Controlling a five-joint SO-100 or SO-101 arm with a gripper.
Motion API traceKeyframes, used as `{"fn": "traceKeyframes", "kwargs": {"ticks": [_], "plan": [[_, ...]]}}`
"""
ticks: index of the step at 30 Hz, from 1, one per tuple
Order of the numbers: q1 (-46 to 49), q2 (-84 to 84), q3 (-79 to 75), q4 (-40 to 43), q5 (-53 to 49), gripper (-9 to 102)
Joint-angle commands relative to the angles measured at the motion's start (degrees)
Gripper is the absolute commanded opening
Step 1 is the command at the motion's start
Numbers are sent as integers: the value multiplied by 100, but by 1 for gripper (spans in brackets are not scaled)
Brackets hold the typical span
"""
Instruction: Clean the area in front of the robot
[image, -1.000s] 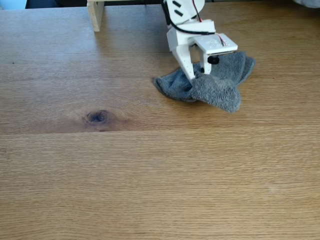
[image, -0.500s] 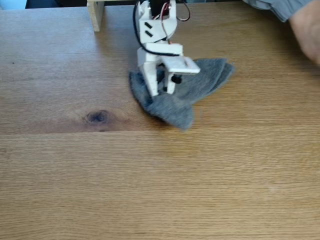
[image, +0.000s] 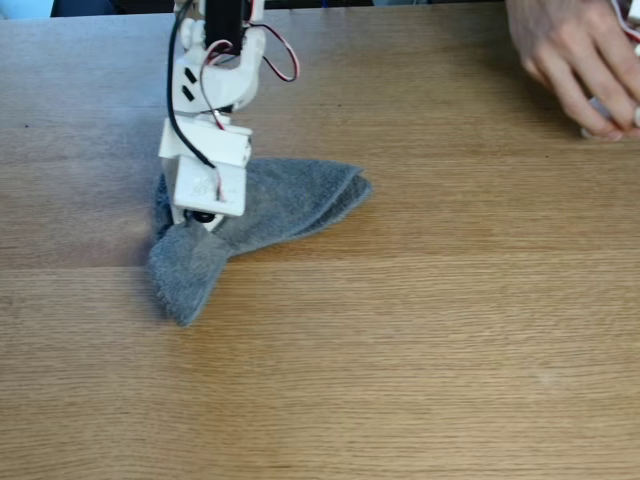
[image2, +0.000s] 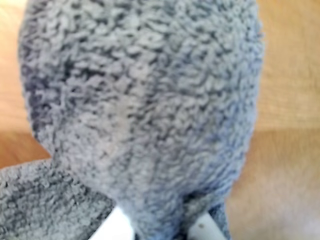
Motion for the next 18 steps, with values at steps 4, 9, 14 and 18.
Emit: {"fn": "traceKeyframes", "kwargs": {"ticks": [4, 9, 14, 18], "plan": [[-466, 1784, 976, 2584, -44, 0], [-1573, 3146, 1951, 3384, 431, 0], [-2083, 4860, 2760, 3270, 896, 0], [-2505, 6434, 3094, 3911, 1239, 0]]}}
